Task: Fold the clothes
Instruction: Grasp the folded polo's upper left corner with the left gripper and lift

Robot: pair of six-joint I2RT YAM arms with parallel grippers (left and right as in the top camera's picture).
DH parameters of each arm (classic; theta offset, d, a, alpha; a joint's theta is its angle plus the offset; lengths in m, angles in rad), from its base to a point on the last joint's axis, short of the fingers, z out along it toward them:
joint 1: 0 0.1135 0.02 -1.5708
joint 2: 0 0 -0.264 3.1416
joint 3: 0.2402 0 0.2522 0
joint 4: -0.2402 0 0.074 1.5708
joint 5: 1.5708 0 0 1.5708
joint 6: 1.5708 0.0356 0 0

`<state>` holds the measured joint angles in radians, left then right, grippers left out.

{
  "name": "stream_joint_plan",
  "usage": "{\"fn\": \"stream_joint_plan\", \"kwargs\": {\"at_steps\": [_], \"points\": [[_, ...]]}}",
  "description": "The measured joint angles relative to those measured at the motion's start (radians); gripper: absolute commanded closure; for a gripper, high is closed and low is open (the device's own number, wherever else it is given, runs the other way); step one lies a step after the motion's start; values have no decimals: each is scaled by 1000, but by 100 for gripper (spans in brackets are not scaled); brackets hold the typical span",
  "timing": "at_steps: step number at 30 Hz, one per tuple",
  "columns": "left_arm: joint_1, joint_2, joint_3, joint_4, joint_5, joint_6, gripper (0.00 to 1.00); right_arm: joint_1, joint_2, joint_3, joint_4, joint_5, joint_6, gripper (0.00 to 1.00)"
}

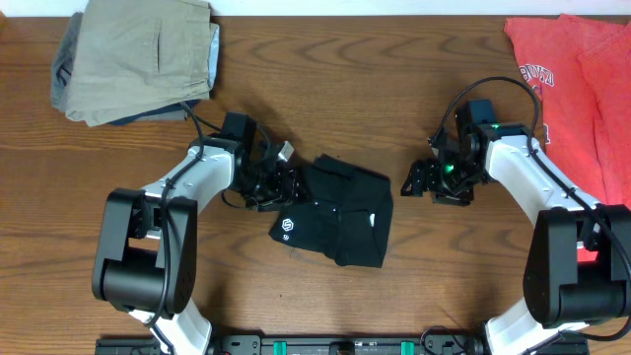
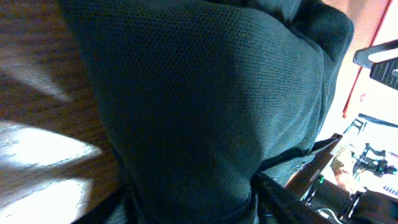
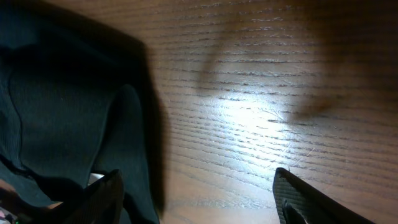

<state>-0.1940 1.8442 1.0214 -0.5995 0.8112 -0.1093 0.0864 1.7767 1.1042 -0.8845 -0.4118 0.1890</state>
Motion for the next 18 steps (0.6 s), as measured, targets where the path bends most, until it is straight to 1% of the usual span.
{"fn": "stream_joint_plan", "kwargs": {"at_steps": [1,8,9,10,11,15,18], "points": [[0,0,0,-1,0,-6,67,0,0,0,0,0,0,25],[-1,0,7,-14,-14,-26,67,0,0,0,-1,0,0,25],[-1,0,16,-31,-26,-26,73,0,0,0,-1,0,0,25],[-2,0,34,-60,-48,-31,88,0,0,0,-1,0,0,25],[-3,0,57,-87,-76,-33,94,0,0,0,-1,0,-1,25],[-4,0,176,-174,-206,-30,94,0,0,0,-1,0,-5,24],[-4,0,261,-191,-311,-21,94,0,0,0,1,0,-8,24]]}}
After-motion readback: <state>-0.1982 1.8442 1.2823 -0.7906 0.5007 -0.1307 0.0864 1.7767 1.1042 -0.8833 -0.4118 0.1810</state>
